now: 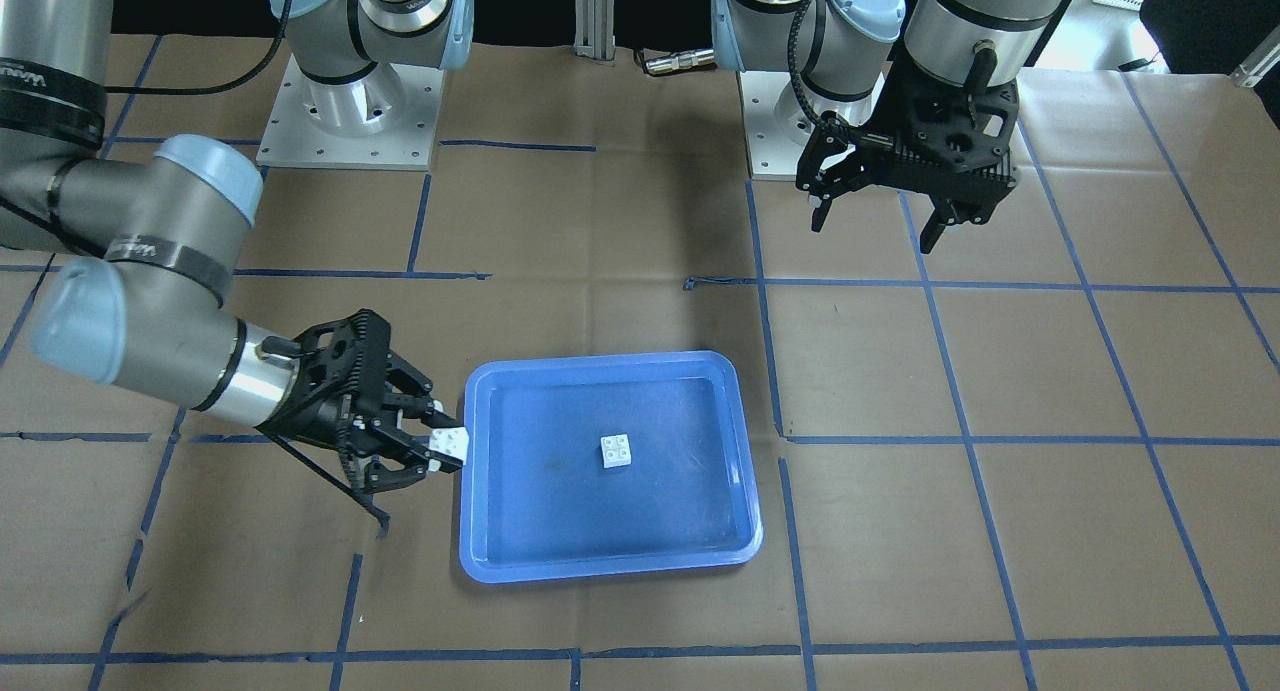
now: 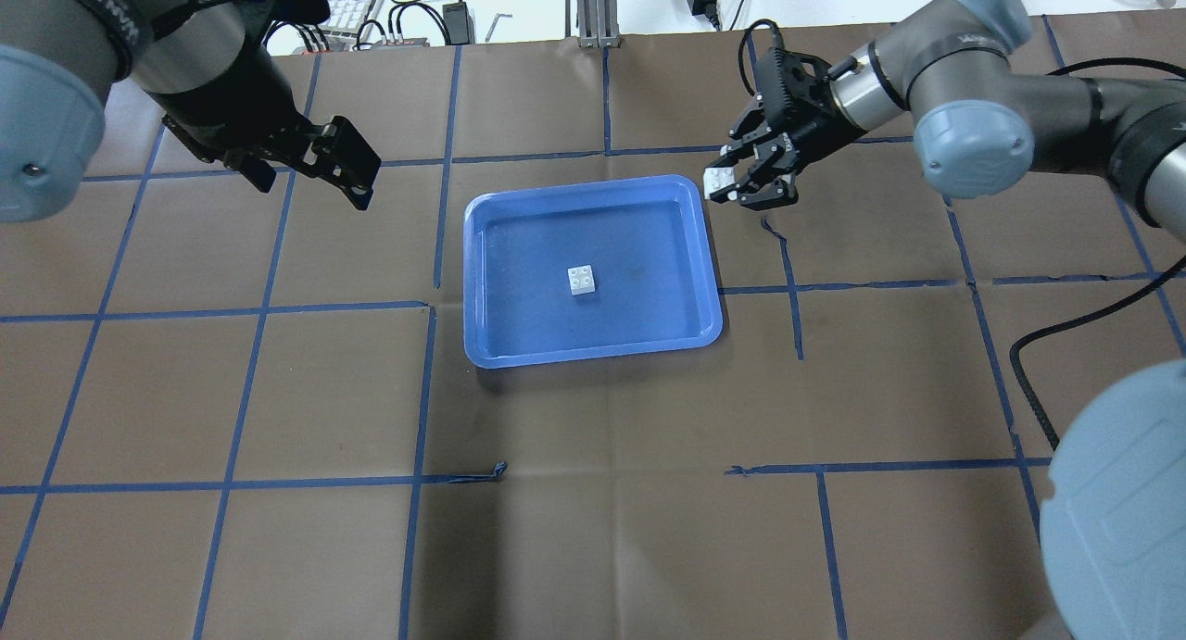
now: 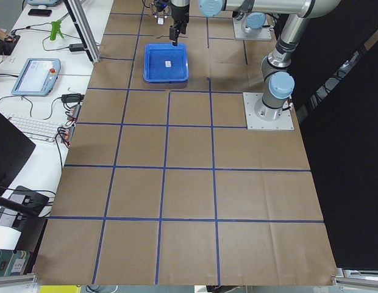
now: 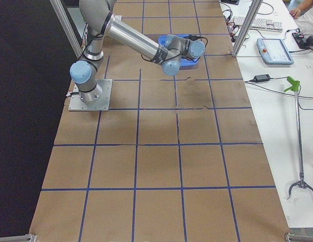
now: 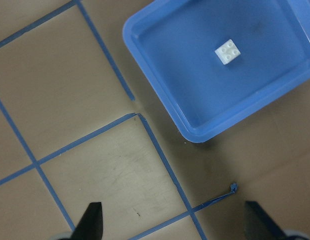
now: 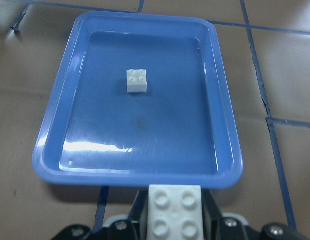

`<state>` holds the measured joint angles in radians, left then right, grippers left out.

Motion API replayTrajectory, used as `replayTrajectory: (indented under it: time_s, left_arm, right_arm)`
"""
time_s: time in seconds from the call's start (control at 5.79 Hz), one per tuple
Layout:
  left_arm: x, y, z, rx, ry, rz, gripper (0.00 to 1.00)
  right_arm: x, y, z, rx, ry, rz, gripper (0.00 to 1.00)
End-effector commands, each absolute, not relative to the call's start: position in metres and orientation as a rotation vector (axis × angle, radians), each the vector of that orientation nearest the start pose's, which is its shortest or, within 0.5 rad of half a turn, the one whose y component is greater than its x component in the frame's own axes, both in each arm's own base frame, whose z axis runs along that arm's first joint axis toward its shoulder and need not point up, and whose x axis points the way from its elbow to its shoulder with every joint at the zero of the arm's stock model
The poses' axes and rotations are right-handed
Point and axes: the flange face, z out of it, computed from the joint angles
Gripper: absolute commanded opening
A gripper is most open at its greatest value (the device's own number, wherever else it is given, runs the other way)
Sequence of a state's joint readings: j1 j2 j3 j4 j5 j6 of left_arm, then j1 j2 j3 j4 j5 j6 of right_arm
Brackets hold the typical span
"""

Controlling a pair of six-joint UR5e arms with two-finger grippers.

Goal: Assemble white blocks and place on blue tray

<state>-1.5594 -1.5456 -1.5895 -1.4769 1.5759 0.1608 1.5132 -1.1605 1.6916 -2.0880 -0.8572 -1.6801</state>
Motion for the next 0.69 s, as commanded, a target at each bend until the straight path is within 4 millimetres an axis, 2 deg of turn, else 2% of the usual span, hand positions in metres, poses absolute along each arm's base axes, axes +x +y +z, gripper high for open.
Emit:
replayTrajectory:
  time_s: [0.0,0.17,0.35,0.52]
  left_arm:
    - [-0.121,-0.497,0.504,0.051,3.093,-0.221,0.99]
    - [-0.122,-0.497,0.504,0.004,3.099,-0.223,0.99]
    - [-0.121,-0.496,0.503,0.003,3.097,-0.223,0.99]
    - [-0.120,-0.498,0.504,-0.001,3.099,-0.230,0.99]
  right_arm:
    - [0.248,-0.607,0.240,-1.736,1.915,-0.754,0.23]
    - [0.258,-0.603,0.186,-1.747,1.945,-0.717,0.24]
    - [0.257,-0.593,0.162,-1.750,1.946,-0.702,0.25]
    - [0.256,-0.582,0.150,-1.747,1.944,-0.681,0.25]
